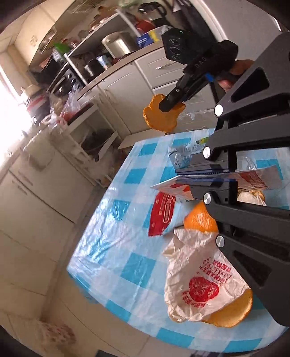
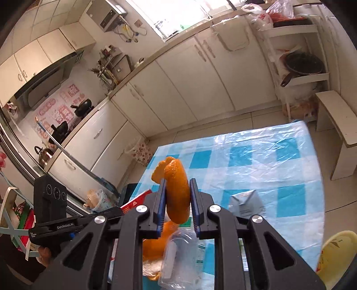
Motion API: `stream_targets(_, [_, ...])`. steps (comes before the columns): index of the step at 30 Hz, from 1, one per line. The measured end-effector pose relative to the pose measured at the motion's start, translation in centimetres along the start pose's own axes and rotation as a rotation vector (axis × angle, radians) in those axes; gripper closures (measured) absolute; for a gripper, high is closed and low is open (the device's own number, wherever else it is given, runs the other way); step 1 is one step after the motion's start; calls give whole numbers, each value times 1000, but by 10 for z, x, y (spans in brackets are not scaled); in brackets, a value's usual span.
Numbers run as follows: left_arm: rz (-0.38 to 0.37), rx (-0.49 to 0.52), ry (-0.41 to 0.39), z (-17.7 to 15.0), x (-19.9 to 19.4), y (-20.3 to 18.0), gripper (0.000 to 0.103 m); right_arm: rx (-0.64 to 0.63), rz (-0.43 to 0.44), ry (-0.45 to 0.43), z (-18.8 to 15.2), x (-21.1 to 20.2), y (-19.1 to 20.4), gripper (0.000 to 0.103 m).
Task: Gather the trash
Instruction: 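Lift the red wrapper and orange peel off the table with both tools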
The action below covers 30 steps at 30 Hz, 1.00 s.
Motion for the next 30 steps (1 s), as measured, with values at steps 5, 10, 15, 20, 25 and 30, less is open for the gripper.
stream_targets(5, [-73, 99, 47, -9, 7, -31, 103, 47, -74, -48, 2, -38, -45, 82])
stream_targets(10, [39, 208, 106, -17, 15, -52, 102, 95, -138, -71, -5, -68, -85, 81])
stream_targets(15, [303, 201, 90, -28, -4, -21, 31, 120, -173, -57, -12, -79, -107, 81])
stream_targets(20, [350, 66, 124, -41, -7, 21, 27, 112, -149, -60, -10, -83, -110, 81])
stream_targets(25, [344, 8, 110, -42, 4, 36, 28, 60, -131, -62, -14, -81, -99, 80])
stream_targets(30, [317, -6, 106, -39, 17, 35, 79, 42, -135, -56, -16, -77, -95, 80])
Point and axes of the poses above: each gripper's, at about its wrist camera, not at the fingertips, and x roughly the way its jaws point, y to its left, z to its top, the point moved 3 cm from there along x, roughly the way its jaws point, and after that the axes turned 12 degrees about -z, right-handed, at the moved point
